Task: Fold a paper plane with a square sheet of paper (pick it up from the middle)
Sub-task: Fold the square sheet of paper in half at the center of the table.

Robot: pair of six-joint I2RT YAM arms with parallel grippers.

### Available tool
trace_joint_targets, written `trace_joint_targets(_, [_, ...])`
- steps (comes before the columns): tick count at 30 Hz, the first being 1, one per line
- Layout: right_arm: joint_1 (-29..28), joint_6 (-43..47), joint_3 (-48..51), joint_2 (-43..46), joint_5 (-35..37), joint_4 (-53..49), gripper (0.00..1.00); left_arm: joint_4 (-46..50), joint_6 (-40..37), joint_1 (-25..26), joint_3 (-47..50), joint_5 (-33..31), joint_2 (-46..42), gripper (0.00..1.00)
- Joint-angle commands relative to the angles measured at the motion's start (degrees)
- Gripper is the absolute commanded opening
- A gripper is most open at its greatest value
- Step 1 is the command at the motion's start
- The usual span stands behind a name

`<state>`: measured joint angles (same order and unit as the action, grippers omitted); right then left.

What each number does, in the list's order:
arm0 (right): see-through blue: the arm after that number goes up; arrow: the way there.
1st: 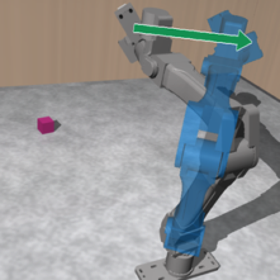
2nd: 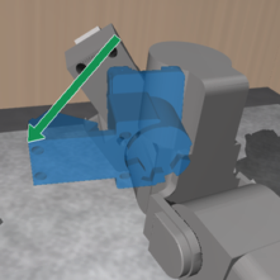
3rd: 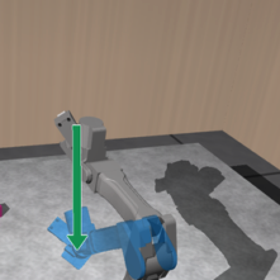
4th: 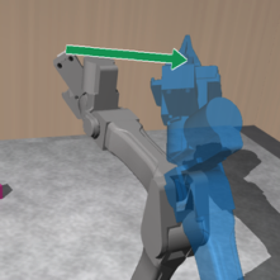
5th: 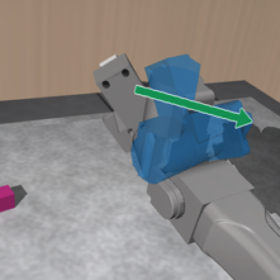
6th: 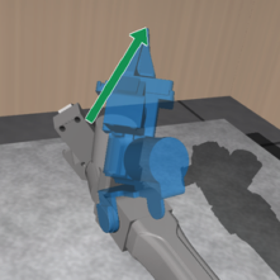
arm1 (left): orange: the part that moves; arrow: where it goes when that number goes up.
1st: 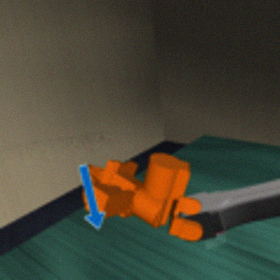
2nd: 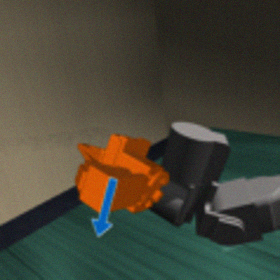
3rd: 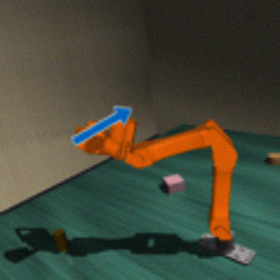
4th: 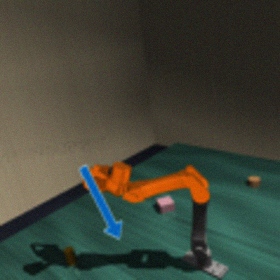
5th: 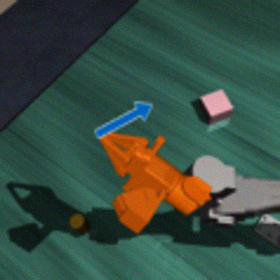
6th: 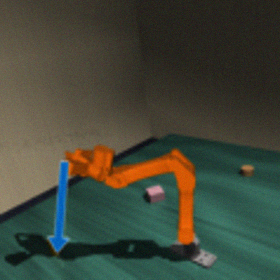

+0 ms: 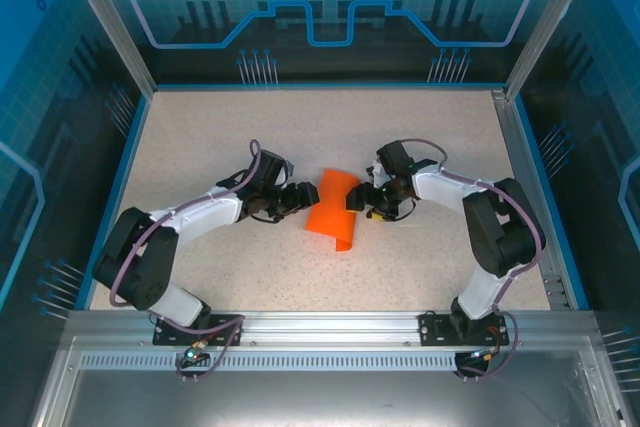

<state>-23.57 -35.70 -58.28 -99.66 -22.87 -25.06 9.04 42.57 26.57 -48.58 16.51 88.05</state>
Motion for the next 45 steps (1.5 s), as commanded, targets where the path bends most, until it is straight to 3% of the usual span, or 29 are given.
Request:
trace_joint_targets(1, [1.0,1.7,-0.3,1.2,1.5,-3.1,0.7,-1.8,1.8,0.8,-2.0,3.0,2.0,0.75])
trace_joint_targets(19, [1.5,4.1,-0.3,1.8,1.1,-5.3,0.71,-8.3,1.5,1.8,-6.1,13.0,11.4,0.57])
trace_joint_targets(35, [3.3,4.6,0.4,3.0,1.2,-5.5,0.71,-12.5,0.9,2.3,-5.2,16.6,11.6,0.15])
trace_joint_targets(45, [3.4,-1.1,2.8,5.3,-5.3,2.9,0.73,-15.7,2.8,4.3,-5.2,16.0,12.6,0.13])
